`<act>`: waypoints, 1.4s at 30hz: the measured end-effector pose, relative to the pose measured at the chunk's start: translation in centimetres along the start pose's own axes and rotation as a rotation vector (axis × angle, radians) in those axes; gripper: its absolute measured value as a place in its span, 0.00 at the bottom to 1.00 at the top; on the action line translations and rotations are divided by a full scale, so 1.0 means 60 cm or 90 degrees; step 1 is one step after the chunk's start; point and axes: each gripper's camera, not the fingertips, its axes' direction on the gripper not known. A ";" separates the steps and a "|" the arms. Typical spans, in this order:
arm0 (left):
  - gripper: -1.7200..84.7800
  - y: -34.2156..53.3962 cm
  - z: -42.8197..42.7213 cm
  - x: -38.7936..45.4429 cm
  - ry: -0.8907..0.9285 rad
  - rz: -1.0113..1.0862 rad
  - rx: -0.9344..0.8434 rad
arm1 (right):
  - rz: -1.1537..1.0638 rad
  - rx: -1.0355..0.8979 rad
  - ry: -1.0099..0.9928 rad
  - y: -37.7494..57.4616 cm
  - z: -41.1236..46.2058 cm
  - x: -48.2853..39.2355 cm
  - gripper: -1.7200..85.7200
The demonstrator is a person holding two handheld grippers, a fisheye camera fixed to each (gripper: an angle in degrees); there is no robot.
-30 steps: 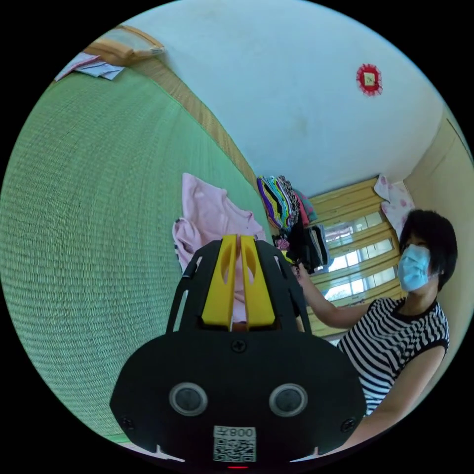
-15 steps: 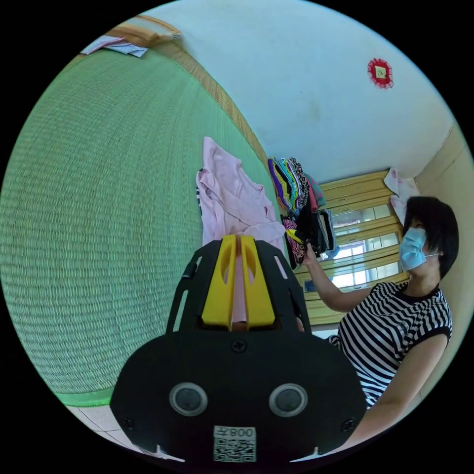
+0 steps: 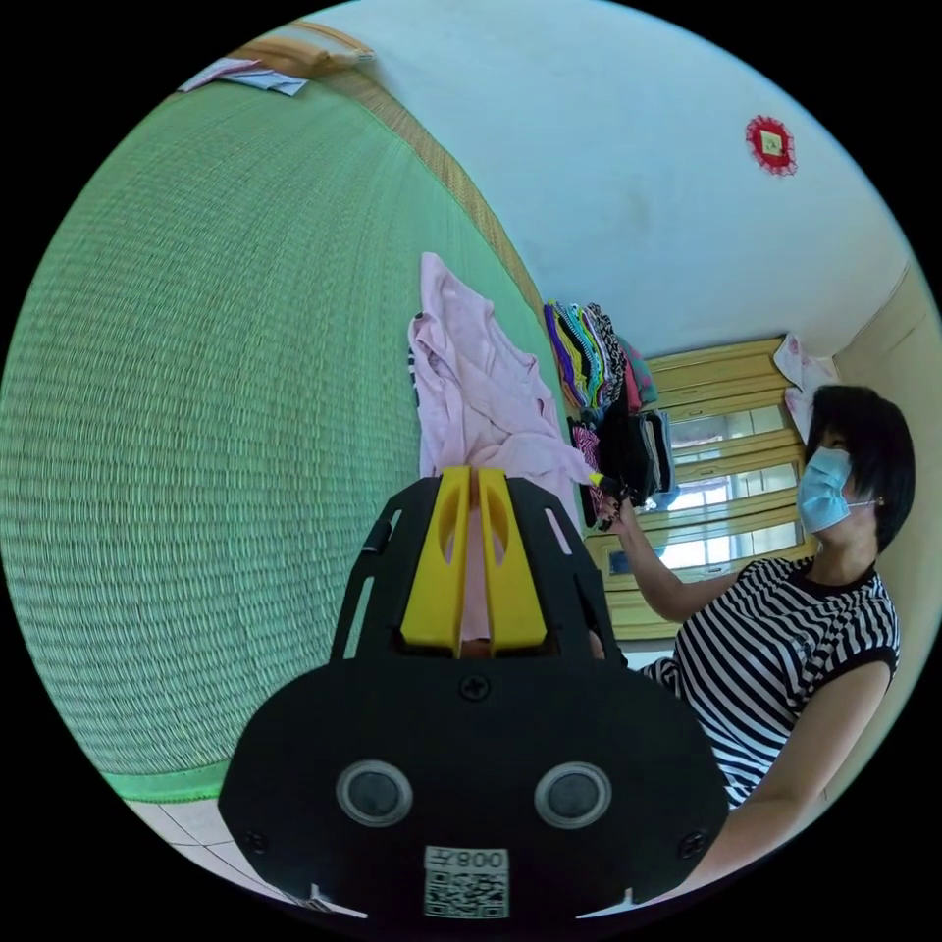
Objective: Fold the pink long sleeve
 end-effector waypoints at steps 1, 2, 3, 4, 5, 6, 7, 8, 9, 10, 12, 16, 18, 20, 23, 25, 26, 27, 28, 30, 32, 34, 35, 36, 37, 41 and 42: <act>0.03 0.004 0.001 -0.002 -0.002 -0.006 -0.001 | 0.015 -0.004 -0.003 0.022 -0.004 0.003 0.03; 0.03 0.006 0.002 -0.003 -0.004 -0.008 -0.002 | 0.034 0.003 -0.018 0.042 -0.010 0.009 0.03; 0.03 0.008 0.005 -0.005 -0.005 -0.012 -0.005 | 0.042 0.010 -0.028 0.051 -0.014 0.013 0.03; 0.03 0.011 0.007 -0.005 -0.007 -0.016 -0.007 | 0.056 0.026 -0.040 0.065 -0.022 0.019 0.03; 0.03 0.012 0.008 -0.005 -0.008 -0.016 -0.008 | 0.075 0.042 -0.046 0.074 -0.030 0.026 0.02; 0.03 0.013 0.009 -0.004 -0.011 -0.018 -0.010 | 0.080 0.049 -0.051 0.077 -0.034 0.029 0.02; 0.03 0.014 0.010 -0.003 -0.014 -0.020 -0.012 | 0.086 0.058 -0.065 0.079 -0.040 0.034 0.02; 0.03 0.015 0.010 -0.002 -0.016 -0.020 -0.013 | 0.089 0.061 -0.071 0.077 -0.045 0.035 0.02; 0.03 0.016 0.010 0.000 -0.016 -0.022 -0.011 | 0.089 0.061 -0.071 0.075 -0.048 0.034 0.02; 0.03 0.017 0.009 0.003 -0.014 -0.022 -0.006 | 0.087 0.058 -0.066 0.069 -0.052 0.029 0.02; 0.03 0.017 0.007 0.009 -0.005 -0.019 0.004 | 0.077 0.050 -0.061 0.058 -0.058 0.019 0.02; 0.03 0.018 0.015 0.024 -0.023 -0.008 -0.017 | 0.046 0.013 -0.033 0.039 -0.066 -0.011 0.02; 0.03 0.022 0.020 0.025 -0.029 -0.013 -0.026 | 0.040 -0.001 -0.028 0.036 -0.068 -0.021 0.02; 0.03 0.027 0.022 0.027 -0.038 -0.020 -0.026 | 0.031 -0.014 -0.024 0.034 -0.073 -0.035 0.02; 0.04 0.034 0.020 0.033 -0.041 -0.025 -0.010 | 0.030 -0.007 -0.028 0.032 -0.091 -0.050 0.02; 0.04 0.037 0.017 0.046 -0.054 -0.018 0.002 | 0.033 0.006 -0.035 0.031 -0.107 -0.056 0.02; 0.04 0.037 0.017 0.049 -0.056 -0.016 0.004 | 0.041 0.016 -0.046 0.030 -0.117 -0.058 0.02; 0.04 0.037 0.017 0.055 -0.061 -0.013 0.011 | 0.043 0.022 -0.054 0.030 -0.122 -0.058 0.02; 0.04 0.037 0.017 0.061 -0.064 -0.010 0.019 | 0.048 0.038 -0.072 0.029 -0.133 -0.059 0.02; 0.04 0.037 0.018 0.071 -0.072 -0.009 0.032 | 0.058 0.063 -0.099 0.029 -0.148 -0.062 0.02; 0.04 0.039 0.019 0.082 -0.082 -0.010 0.055 | 0.082 0.115 -0.115 0.028 -0.170 -0.069 0.02; 0.05 0.040 0.021 0.097 -0.085 -0.013 0.098 | 0.091 0.153 -0.114 0.017 -0.184 -0.085 0.02; 0.05 0.041 0.022 0.100 -0.085 -0.014 0.108 | 0.099 0.161 -0.097 -0.001 -0.187 -0.101 0.02; 0.05 0.040 0.025 0.108 -0.085 -0.014 0.122 | 0.091 0.159 -0.088 -0.013 -0.186 -0.113 0.02; 0.05 0.039 0.030 0.117 -0.087 -0.014 0.133 | 0.073 0.146 -0.061 -0.042 -0.182 -0.141 0.02; 0.06 0.033 0.049 0.148 -0.091 -0.002 0.155 | 0.017 0.019 0.106 -0.157 -0.127 -0.244 0.02; 0.06 0.030 0.055 0.160 -0.099 0.005 0.161 | 0.013 0.003 0.136 -0.169 -0.118 -0.257 0.02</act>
